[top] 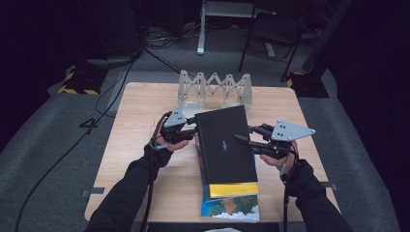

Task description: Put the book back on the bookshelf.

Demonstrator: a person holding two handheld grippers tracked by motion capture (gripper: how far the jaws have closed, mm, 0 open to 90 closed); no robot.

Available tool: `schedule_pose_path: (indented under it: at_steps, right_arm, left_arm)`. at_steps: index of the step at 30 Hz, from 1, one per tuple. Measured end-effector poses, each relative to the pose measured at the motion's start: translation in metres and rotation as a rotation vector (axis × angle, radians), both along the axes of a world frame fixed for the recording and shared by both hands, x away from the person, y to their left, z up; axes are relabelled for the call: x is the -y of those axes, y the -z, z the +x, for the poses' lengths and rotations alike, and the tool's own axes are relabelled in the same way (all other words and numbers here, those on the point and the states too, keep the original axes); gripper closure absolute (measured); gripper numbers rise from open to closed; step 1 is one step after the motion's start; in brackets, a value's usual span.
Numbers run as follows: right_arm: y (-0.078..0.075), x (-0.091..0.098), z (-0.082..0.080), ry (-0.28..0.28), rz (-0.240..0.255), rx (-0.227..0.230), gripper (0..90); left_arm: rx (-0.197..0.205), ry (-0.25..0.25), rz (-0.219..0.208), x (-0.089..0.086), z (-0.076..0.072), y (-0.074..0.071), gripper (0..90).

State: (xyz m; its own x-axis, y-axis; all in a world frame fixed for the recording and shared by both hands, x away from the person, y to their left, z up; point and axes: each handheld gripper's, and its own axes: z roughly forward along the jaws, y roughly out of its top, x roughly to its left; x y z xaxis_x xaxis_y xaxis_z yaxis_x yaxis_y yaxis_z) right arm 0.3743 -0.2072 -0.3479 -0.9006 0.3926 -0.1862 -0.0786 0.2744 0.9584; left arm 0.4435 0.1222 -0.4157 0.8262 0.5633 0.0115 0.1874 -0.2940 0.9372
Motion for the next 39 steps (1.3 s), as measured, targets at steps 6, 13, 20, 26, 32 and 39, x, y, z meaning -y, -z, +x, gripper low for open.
schedule_pose_path:
  at_steps: [6, 13, 20, 26, 32, 39]
  right_arm:
    - [0.001, 0.007, -0.011, -0.026, 0.010, 0.012, 66.6]
    - [0.002, 0.010, -0.017, -0.035, 0.015, 0.030, 67.6]
    - [0.007, 0.017, -0.026, -0.051, 0.035, 0.050, 68.5]
    - [0.010, 0.020, -0.031, -0.058, 0.048, 0.063, 69.2]
    - [0.013, 0.023, -0.036, -0.076, 0.058, 0.068, 70.8]
    - [0.014, 0.026, -0.042, -0.084, 0.063, 0.072, 71.8]
  left_arm:
    - [0.030, 0.011, 0.002, 0.000, -0.005, -0.012, 62.9]
    - [0.055, 0.004, 0.019, 0.002, -0.010, -0.018, 60.3]
    - [0.083, -0.006, 0.027, 0.003, -0.020, -0.025, 57.0]
    - [0.086, -0.025, 0.039, 0.001, -0.028, -0.029, 52.6]
    - [0.043, 0.033, 0.062, -0.008, -0.045, -0.024, 45.2]
    - [-0.045, 0.113, 0.150, -0.016, -0.072, -0.008, 31.5]
